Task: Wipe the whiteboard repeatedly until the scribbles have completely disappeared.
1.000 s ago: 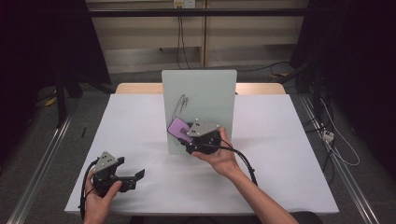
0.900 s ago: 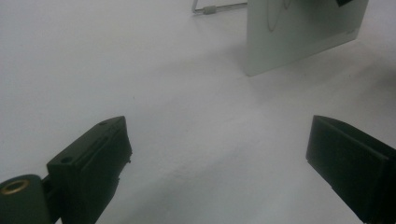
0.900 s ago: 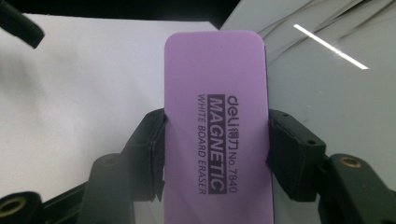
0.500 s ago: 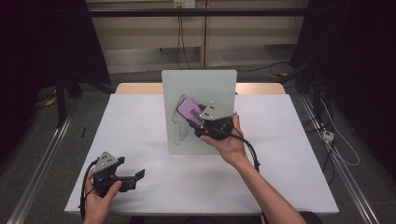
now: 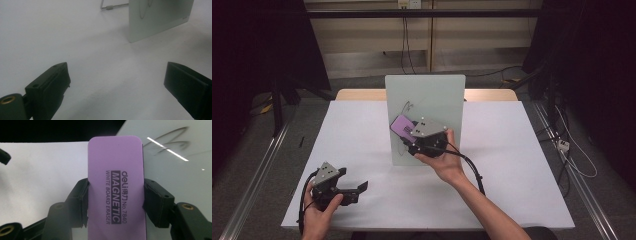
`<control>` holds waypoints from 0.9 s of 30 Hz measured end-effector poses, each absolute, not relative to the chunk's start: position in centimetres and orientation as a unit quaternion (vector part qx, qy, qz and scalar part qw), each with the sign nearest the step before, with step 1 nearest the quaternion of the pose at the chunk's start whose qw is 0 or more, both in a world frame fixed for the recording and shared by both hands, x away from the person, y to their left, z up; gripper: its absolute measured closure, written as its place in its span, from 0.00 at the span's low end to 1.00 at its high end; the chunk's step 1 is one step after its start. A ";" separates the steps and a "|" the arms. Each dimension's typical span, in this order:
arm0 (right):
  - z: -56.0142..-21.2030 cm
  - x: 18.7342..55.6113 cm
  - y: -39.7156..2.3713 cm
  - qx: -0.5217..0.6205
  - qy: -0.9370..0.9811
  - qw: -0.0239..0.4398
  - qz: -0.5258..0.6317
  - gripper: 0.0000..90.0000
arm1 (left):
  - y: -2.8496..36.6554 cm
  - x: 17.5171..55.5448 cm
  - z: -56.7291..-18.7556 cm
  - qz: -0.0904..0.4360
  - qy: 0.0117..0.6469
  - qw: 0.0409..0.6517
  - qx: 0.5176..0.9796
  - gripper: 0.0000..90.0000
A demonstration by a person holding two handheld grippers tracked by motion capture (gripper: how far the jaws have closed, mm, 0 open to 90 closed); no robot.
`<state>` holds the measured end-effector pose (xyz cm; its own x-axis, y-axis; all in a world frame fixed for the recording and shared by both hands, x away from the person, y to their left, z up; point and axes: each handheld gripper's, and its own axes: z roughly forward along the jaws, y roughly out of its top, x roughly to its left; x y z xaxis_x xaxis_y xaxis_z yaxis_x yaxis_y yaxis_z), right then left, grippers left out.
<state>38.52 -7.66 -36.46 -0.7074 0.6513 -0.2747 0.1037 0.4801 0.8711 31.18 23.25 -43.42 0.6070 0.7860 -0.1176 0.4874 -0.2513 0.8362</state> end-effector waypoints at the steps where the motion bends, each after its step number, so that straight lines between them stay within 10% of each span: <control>1: -36.7 38.5 -7.4 0.233 0.807 0.299 0.452 0.46 | 23.3 31.2 -43.4 0.164 0.412 0.453 0.774 0.07; 27: -32.9 39.2 -11.0 0.275 0.764 0.337 0.476 0.46 | 23.2 31.3 -43.6 0.162 0.415 0.451 0.774 0.07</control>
